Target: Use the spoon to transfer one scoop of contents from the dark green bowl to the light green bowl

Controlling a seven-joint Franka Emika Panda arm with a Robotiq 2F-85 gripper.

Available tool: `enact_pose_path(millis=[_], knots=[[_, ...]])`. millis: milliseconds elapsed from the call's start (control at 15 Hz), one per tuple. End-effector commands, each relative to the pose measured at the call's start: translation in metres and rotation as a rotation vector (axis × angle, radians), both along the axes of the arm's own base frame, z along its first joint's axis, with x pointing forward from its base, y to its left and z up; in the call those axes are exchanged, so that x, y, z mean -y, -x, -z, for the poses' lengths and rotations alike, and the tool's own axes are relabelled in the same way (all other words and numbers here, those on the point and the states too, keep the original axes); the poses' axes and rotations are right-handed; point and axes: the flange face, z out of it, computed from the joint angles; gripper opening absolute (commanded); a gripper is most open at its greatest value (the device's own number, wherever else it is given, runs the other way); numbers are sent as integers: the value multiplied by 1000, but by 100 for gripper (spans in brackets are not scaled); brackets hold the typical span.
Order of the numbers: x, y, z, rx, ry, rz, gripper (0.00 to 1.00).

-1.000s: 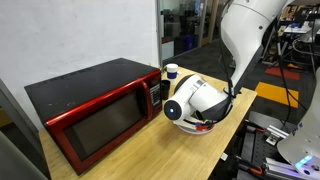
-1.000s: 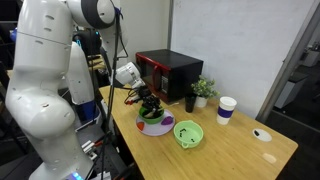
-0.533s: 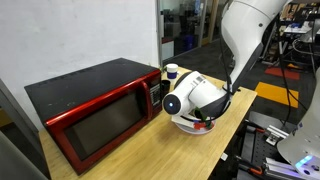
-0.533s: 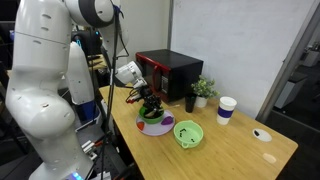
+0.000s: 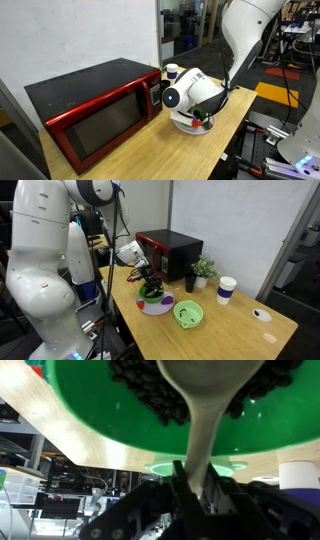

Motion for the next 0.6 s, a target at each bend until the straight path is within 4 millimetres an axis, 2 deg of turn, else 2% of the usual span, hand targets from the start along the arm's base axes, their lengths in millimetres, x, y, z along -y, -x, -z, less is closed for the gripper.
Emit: enact_pose_path(millis=[0,533], knots=[[7,0,-9,9,-66,23,6],[15,-2,-24,44,-120,36,6]])
